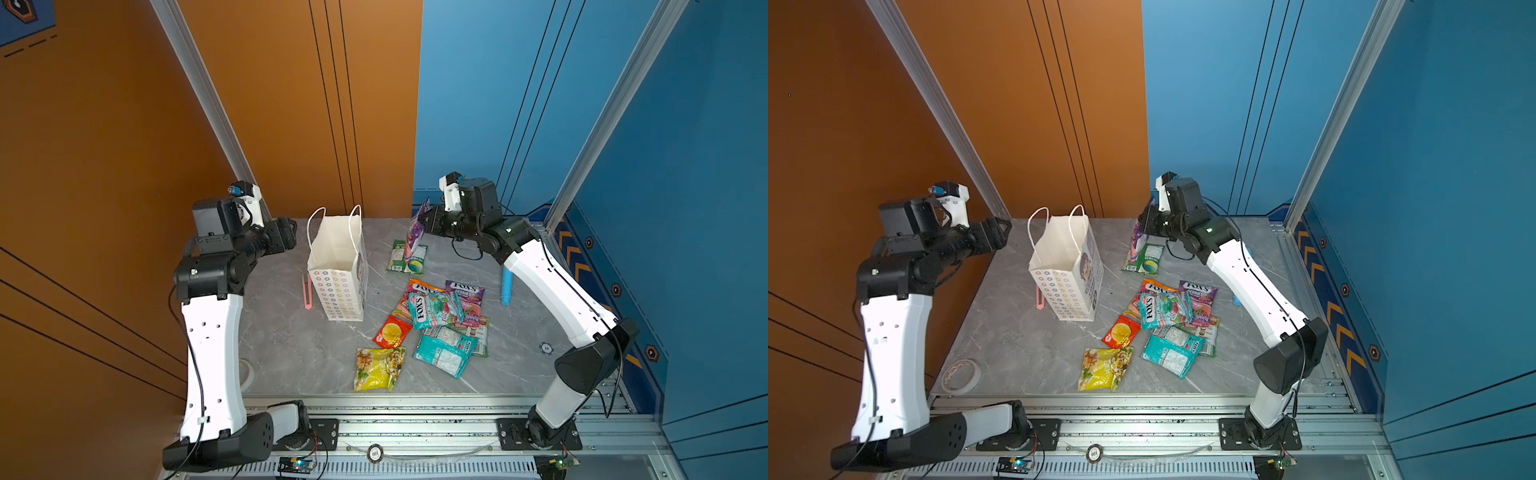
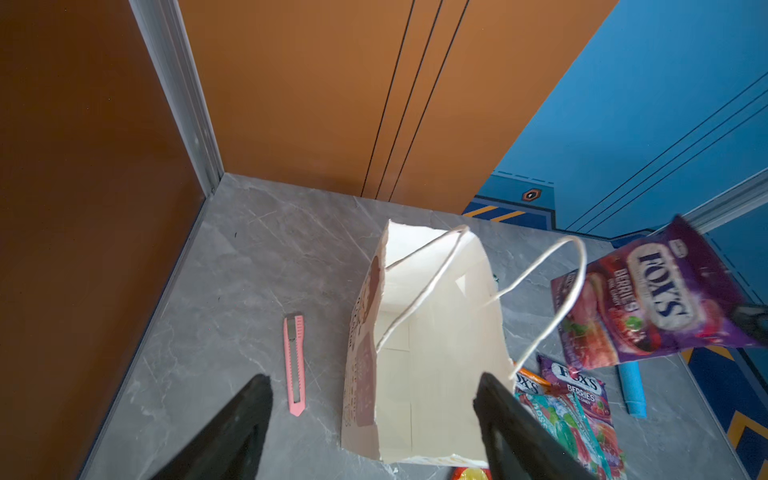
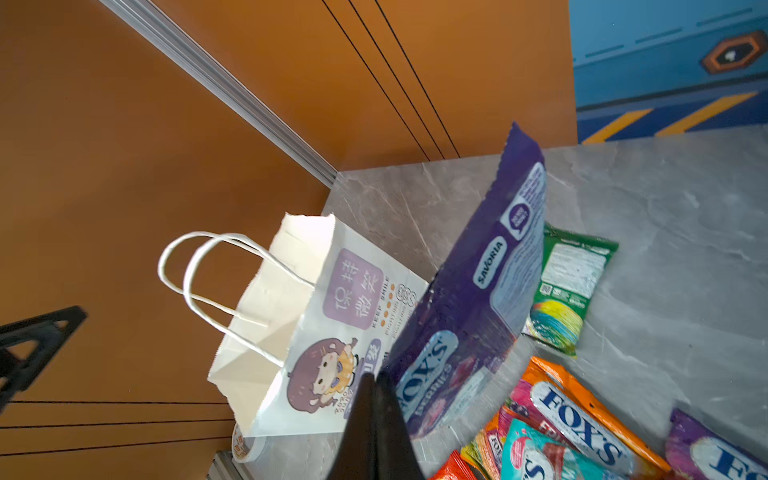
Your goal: Place the snacks into the paper bag
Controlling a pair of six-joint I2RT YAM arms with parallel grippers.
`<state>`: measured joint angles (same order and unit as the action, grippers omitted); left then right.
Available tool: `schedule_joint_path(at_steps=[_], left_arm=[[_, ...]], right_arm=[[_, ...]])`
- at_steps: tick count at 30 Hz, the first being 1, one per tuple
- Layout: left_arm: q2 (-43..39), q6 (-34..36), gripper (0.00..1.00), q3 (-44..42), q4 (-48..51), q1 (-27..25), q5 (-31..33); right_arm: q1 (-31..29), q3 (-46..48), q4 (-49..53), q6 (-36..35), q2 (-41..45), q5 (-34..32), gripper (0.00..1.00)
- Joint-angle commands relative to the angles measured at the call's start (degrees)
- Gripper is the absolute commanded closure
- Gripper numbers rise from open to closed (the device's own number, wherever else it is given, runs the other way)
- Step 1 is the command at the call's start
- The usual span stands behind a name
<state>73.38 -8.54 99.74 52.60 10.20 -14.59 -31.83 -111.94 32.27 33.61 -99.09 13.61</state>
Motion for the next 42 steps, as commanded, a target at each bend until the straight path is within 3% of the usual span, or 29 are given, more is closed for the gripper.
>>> schedule_joint_path(at_steps=[1, 6, 10, 15, 22, 34, 42], left_arm=[[2.4, 0.4, 0.26, 0.5, 7.2, 0.2, -6.1], [4.9, 2.5, 0.28, 1.6, 12.2, -0.4, -5.2], [6.5, 4.4, 0.29, 1.3, 15.4, -1.4, 0.2], [8.6, 5.3, 0.3, 1.1, 16.3, -4.0, 2.3], [13.3, 5.6, 0.36, 3.7, 16.3, -6.3, 5.8], [17.8, 6.1, 0.6, 5.3, 16.3, -6.6, 5.8], [19.1, 5.3, 0.83, 6.2, 16.2, -7.4, 3.8]], right_arm=[[-1.2, -5.9, 0.0, -2.1, -2.5, -1.8, 1.0], [-2.5, -14.9, 0.1, -2.1, -6.2, -2.3, 1.0], [-3.4, -21.5, 0.1, -2.1, -9.7, -2.4, 1.0], [-4.0, -27.1, 0.1, -2.0, -12.6, -2.7, 1.0], [-4.5, -28.2, -4.3, -1.6, -13.0, -4.1, 1.0], [-4.8, -34.4, -15.4, 0.1, -18.6, -5.8, 1.0], [-5.8, -37.5, -27.8, 4.1, -24.9, -8.1, 1.0]])
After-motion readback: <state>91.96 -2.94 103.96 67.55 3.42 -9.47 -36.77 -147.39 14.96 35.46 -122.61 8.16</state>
